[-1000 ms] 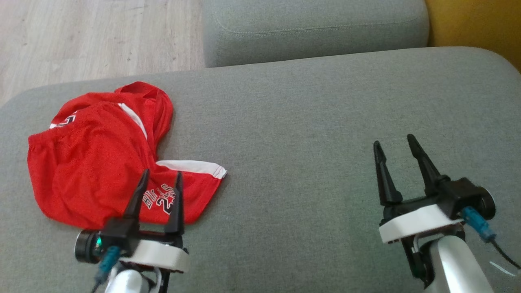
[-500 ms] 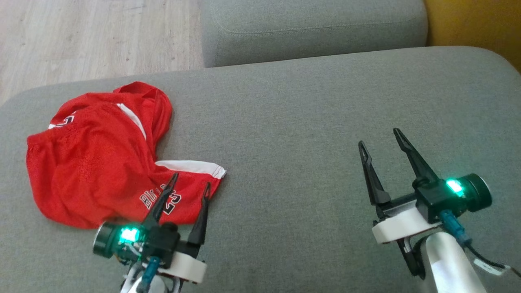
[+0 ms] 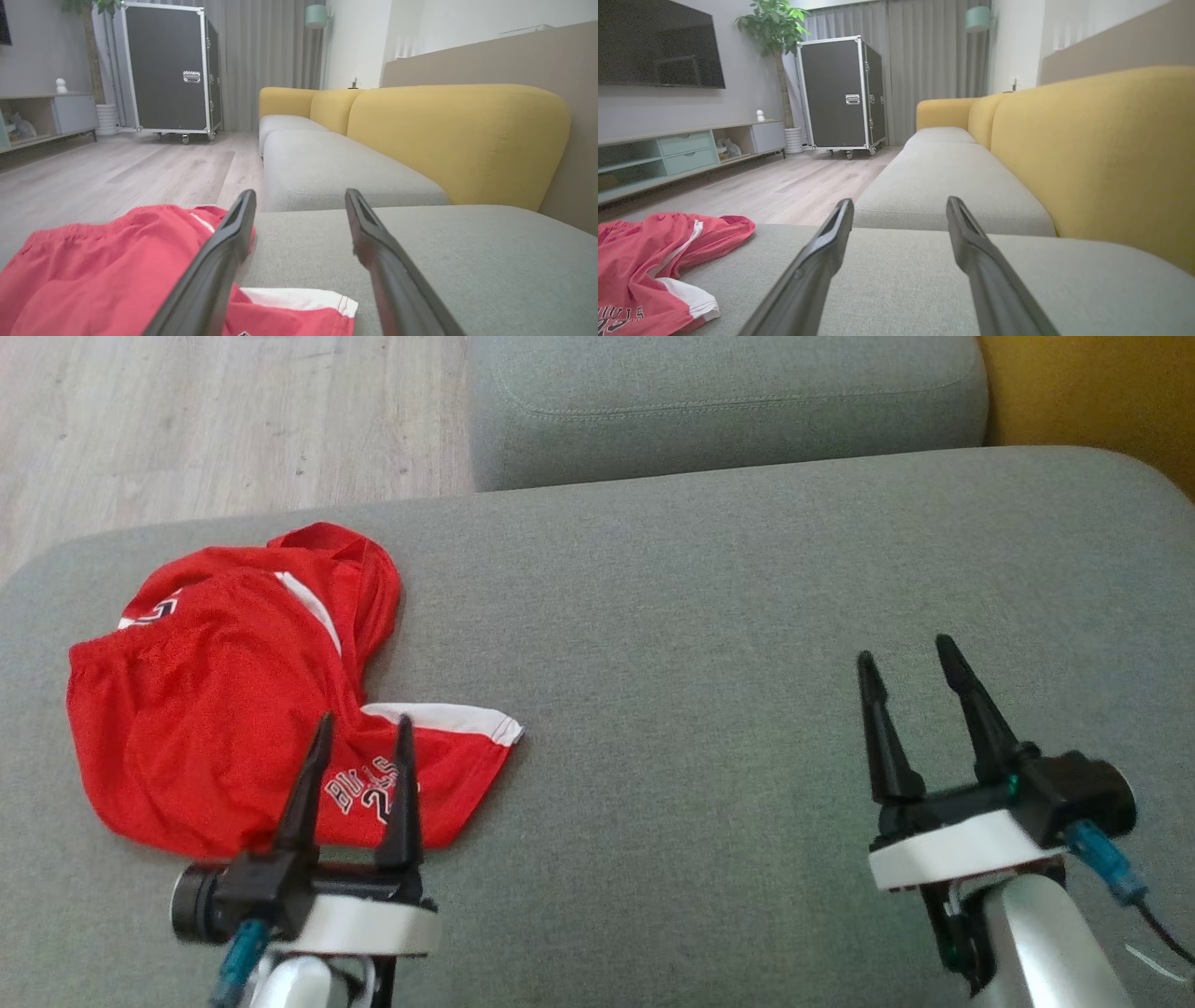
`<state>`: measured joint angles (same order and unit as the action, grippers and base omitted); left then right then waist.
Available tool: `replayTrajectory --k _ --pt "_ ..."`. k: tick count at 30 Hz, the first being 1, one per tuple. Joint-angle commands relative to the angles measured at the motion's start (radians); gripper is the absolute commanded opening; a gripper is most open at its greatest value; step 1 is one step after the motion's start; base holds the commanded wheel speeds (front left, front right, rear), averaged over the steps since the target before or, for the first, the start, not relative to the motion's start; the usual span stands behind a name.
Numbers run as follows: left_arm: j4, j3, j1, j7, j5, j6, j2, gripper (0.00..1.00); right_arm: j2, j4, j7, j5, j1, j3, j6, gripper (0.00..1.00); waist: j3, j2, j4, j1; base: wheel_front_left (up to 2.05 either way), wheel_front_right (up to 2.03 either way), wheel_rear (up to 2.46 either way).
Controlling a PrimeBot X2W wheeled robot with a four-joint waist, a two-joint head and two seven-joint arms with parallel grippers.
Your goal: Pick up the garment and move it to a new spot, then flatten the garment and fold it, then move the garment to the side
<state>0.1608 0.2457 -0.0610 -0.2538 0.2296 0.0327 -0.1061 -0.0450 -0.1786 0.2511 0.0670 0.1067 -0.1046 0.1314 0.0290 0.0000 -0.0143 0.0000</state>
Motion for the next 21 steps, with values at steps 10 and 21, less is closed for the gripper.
replayTrajectory --k 10,21 --pt "0.091 -0.110 -0.013 -0.008 0.011 -0.084 0.043 1.00 -0.005 -0.103 0.011 0.152 0.008 -0.011 -0.001 1.00 0.000 0.0000 -0.006 0.0000 0.00 0.00 0.00" --pt "0.103 -0.160 -0.019 -0.008 -0.011 -0.102 0.055 1.00 -0.005 -0.111 0.011 0.171 0.009 -0.039 -0.001 1.00 -0.010 0.0000 0.043 0.0000 0.00 0.00 0.00"
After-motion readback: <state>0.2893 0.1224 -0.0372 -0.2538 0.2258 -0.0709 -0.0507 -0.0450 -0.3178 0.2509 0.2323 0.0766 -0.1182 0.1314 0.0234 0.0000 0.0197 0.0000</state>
